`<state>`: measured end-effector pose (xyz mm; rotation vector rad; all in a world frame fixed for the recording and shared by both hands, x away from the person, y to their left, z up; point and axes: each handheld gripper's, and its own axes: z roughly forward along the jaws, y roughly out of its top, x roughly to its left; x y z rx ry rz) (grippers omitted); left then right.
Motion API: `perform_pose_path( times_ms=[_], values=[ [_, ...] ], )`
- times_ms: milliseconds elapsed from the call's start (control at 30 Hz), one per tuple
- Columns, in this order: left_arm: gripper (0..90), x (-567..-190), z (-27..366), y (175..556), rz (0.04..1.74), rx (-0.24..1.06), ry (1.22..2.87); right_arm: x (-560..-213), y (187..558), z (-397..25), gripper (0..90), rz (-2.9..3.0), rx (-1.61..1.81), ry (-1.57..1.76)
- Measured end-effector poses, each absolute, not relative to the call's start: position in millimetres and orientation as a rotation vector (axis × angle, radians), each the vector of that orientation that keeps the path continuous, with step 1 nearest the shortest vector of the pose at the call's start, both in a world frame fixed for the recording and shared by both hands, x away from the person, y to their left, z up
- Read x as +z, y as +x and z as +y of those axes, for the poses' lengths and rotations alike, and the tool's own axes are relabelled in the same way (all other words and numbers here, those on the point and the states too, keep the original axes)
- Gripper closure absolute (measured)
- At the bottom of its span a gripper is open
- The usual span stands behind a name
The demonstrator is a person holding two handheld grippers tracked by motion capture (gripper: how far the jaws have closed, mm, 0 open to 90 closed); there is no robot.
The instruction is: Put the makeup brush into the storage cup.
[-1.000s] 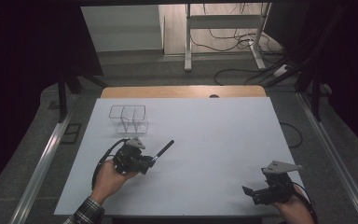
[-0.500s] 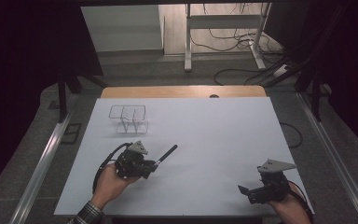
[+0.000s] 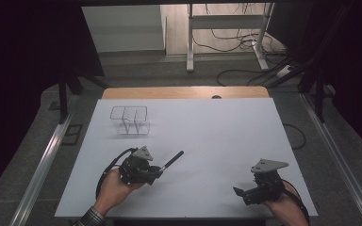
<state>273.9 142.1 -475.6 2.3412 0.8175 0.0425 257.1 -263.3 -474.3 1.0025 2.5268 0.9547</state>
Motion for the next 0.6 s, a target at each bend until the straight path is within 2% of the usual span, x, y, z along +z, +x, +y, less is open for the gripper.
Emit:
perform_pose_path(
  times_ms=[600],
  values=[
    [77.0, -476.7, 129.9, 265.0, 0.775, 0.016, 2.347, -475.1, 262.6, -239.5, 0.0, 2.562, 0.951, 0.939]
  ],
)
